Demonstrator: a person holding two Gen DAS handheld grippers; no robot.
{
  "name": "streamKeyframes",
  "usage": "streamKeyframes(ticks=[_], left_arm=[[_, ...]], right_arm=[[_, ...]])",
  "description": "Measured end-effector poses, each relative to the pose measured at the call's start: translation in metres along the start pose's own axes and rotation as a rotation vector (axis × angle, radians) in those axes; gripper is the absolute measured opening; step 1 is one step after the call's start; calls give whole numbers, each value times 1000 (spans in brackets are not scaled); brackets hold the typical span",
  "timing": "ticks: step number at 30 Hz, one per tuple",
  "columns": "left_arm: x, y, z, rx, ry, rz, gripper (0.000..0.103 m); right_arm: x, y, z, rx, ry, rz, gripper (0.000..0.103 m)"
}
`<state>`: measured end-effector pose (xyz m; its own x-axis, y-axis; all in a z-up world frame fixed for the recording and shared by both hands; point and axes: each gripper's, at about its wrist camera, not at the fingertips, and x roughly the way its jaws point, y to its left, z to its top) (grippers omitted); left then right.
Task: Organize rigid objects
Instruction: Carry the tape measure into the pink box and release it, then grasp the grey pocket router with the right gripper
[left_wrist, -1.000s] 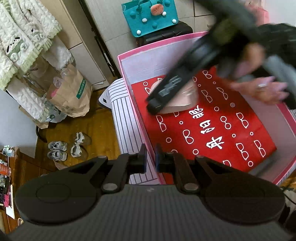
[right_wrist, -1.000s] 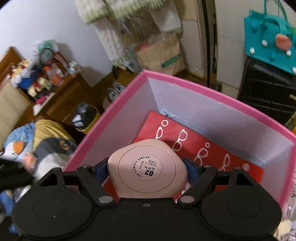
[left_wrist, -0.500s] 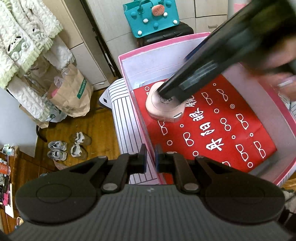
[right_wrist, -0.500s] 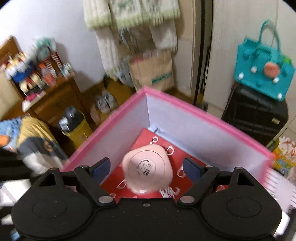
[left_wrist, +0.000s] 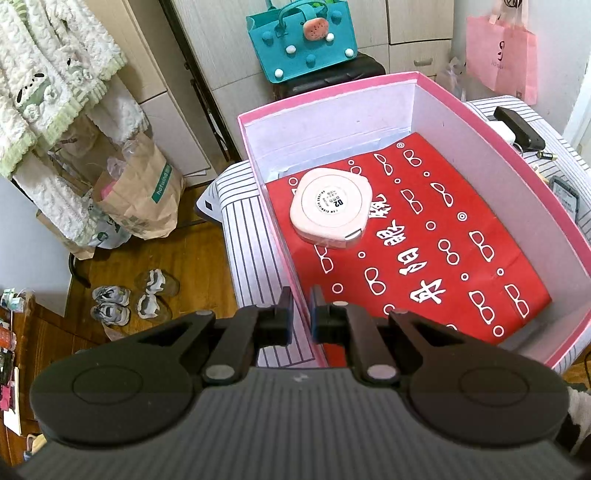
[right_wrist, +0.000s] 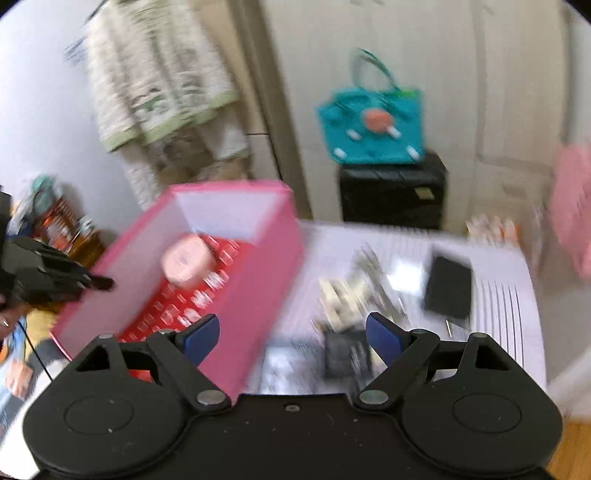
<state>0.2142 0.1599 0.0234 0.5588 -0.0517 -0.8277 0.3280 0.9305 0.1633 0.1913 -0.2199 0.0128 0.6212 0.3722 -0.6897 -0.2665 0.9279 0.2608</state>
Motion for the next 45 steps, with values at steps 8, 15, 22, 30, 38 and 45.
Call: streamKeyframes(ticks=[8,15,22,30,38,45], left_arm=[[0,1,0,1,1,-6,8],[1,3,2,-16,20,-17,8],[1,-2,4,-18,31,7,8],[1,-1,5,-29,43,9,8],[4,-2,6,-43,52,8,8],[7,-4,6,-49,59,37,6]], right_arm=[[26,-43,-65,309,-18,-167,90],[50,-45,-72,360,-75,-287,94],[67,-41,-71,285,-103,-393,97],[48,-57,-76,255,-143,-334,38],[38,-75,-75,234,-106,-281,15],[38,-76,-69,146,-60,-256,15]])
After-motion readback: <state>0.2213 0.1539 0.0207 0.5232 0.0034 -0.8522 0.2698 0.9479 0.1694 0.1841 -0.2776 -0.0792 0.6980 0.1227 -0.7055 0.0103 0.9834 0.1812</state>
